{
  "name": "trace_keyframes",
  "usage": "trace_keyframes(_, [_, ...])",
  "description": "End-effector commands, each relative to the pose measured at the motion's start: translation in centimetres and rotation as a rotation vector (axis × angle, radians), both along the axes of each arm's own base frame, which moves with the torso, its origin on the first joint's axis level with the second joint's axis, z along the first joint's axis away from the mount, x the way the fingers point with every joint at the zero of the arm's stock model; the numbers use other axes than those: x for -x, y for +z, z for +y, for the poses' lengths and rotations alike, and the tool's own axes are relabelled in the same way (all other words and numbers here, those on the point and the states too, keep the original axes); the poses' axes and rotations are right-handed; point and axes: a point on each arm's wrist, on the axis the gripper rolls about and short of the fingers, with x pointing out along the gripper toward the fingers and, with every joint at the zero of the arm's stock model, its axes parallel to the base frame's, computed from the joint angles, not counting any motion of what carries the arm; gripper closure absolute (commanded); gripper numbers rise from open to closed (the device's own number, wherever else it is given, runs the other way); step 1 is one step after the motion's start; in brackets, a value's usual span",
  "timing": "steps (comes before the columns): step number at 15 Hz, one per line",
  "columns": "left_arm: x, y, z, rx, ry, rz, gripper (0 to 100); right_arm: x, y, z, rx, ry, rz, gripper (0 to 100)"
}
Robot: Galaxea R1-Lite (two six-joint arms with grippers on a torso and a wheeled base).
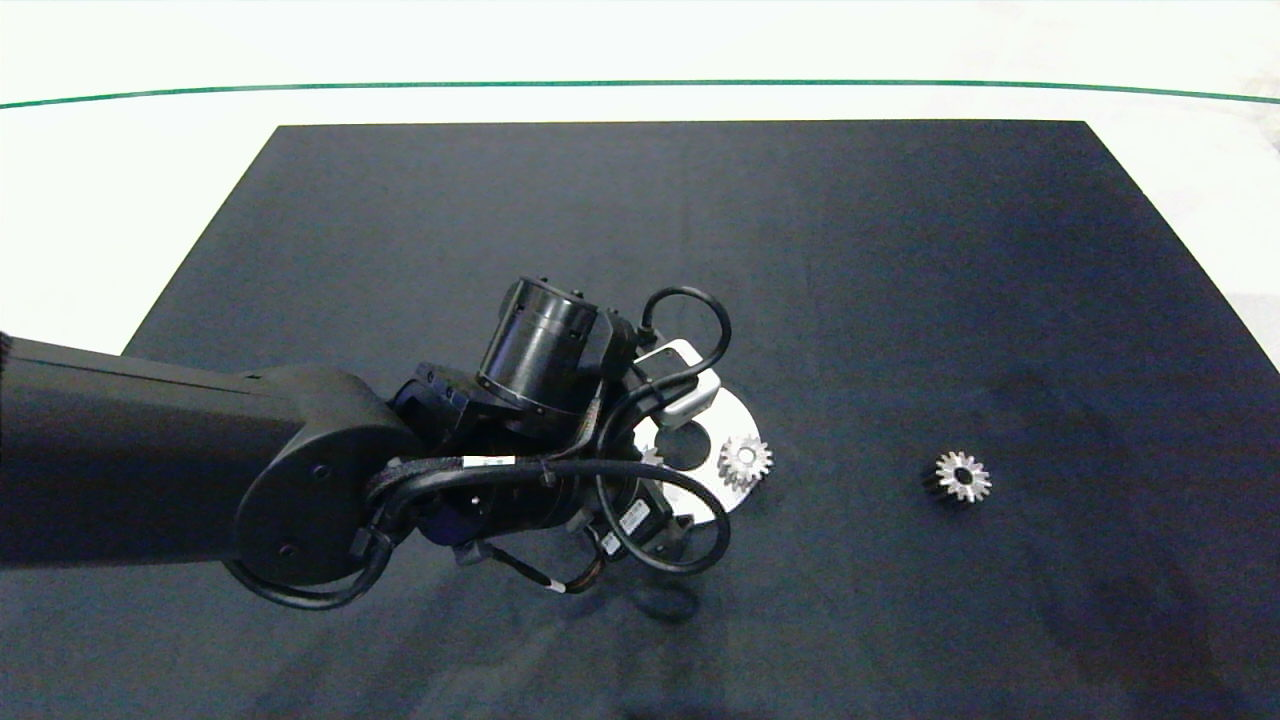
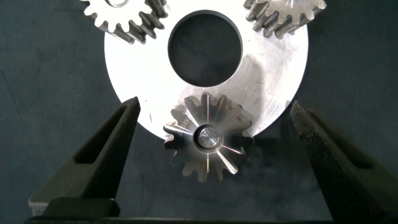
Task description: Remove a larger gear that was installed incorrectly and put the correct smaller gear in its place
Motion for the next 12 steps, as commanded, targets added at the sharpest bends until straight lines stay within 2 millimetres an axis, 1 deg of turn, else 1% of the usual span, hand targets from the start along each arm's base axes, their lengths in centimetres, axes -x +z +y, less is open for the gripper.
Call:
trace_keyframes(1, [-0.16,-0.19,-0.02,-0.006,0.002,0.003,5,0.0,0.03,0.0,0.0,0.0,-0.002,0])
trace_keyframes(6, [-0.28,-0.25,0.29,-0.017,0.012,0.014,14,0.0,0.03,-0.01,-0.001,-0.002,-0.001,0])
trace_keyframes(12, [-0.32,-0.36,0.33,-0.019,0.014,0.018,28,0.08,0.1,-0.01,0.0,-0.002,-0.006,0])
